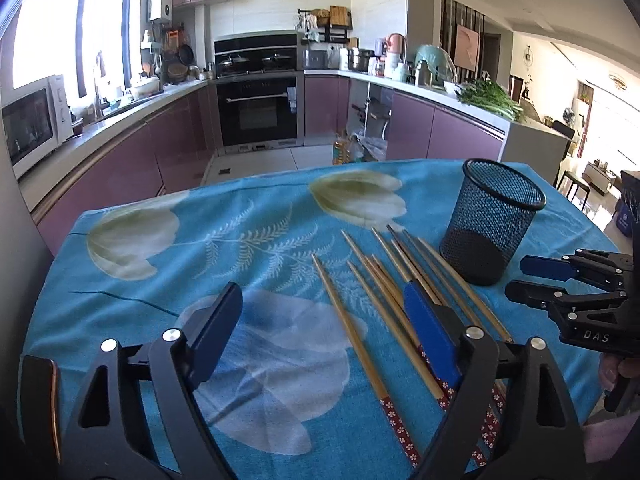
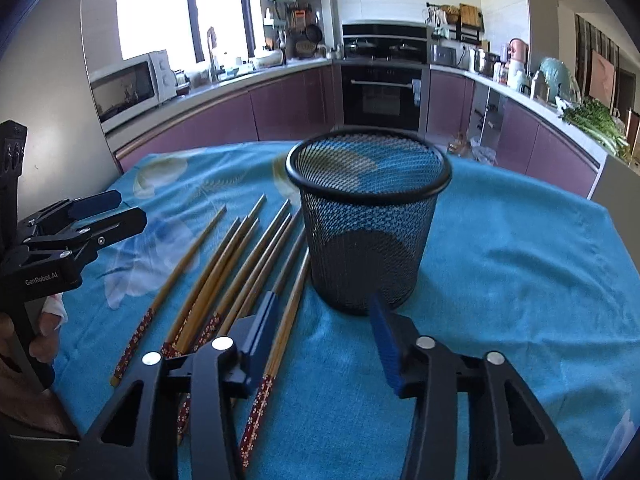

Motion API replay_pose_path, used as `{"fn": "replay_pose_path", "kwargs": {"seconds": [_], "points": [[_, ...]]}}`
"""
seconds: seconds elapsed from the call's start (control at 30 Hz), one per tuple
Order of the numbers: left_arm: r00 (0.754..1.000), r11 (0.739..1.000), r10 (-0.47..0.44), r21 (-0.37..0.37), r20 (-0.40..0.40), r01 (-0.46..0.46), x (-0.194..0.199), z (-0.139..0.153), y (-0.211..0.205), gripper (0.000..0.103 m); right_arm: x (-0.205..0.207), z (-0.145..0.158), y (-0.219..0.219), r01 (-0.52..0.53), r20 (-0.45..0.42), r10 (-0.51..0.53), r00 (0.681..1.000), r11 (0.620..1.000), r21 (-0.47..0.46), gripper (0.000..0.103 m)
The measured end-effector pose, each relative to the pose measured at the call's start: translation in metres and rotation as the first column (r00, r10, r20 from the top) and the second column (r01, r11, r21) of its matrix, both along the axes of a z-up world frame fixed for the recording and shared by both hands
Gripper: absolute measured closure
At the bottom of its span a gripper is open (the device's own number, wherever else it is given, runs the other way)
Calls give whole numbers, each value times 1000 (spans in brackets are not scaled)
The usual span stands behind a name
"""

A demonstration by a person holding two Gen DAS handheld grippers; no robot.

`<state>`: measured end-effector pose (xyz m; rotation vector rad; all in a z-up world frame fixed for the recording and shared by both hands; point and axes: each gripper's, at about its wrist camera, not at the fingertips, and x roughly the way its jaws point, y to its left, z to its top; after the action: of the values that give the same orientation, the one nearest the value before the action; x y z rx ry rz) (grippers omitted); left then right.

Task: Organize utensils
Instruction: 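Lower the right gripper onto one red-tipped chopstick and close on it, then lift the chopstick upright with the right gripper over the mesh cup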

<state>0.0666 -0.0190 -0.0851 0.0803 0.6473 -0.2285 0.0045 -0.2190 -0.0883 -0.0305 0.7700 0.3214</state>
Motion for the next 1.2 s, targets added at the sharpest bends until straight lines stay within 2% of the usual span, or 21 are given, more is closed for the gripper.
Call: {"fn": "replay_pose_path", "kwargs": {"seconds": [0.17, 0.3, 0.5, 0.63, 0.67, 0.73, 0.8, 0.83, 1.0, 1.2], "points": [[996, 998, -56, -23, -70, 55, 10, -16, -7, 33, 5, -10, 8, -32, -50, 33, 998, 999, 16, 67], [988, 996, -86, -35, -132, 82, 18, -28, -13, 47, 11, -13, 15, -34, -74, 34, 997, 999, -9, 73], [975, 994, -105, -12, -196, 105, 30, -41, -25, 55, 18, -20, 23, -33, -91, 30, 995, 999, -32, 74], [960, 991, -135, -52, -247, 126, 36, -47, -28, 64, 23, -21, 25, -23, -97, 21, 995, 999, -25, 75], [958, 990, -139, -63, -249, 127, 37, -48, -28, 65, 23, -22, 25, -20, -98, 17, 995, 1000, -25, 78], [957, 991, -133, -69, -256, 119, 41, -49, -28, 75, 24, -22, 24, -17, -102, 16, 995, 1000, -10, 83], [958, 992, -121, -74, -261, 105, 42, -49, -26, 81, 25, -23, 23, -15, -108, 15, 994, 1000, 8, 93], [958, 992, -115, -75, -262, 99, 43, -49, -26, 89, 25, -23, 22, -16, -111, 18, 994, 1000, 16, 94], [960, 993, -91, -98, -265, 67, 43, -48, -22, 95, 25, -21, 22, -22, -113, 28, 993, 998, 50, 97], [965, 988, -99, -139, -242, 66, 35, -36, -13, 95, 17, -9, 20, -44, -77, 51, 996, 994, 95, 97]]}}
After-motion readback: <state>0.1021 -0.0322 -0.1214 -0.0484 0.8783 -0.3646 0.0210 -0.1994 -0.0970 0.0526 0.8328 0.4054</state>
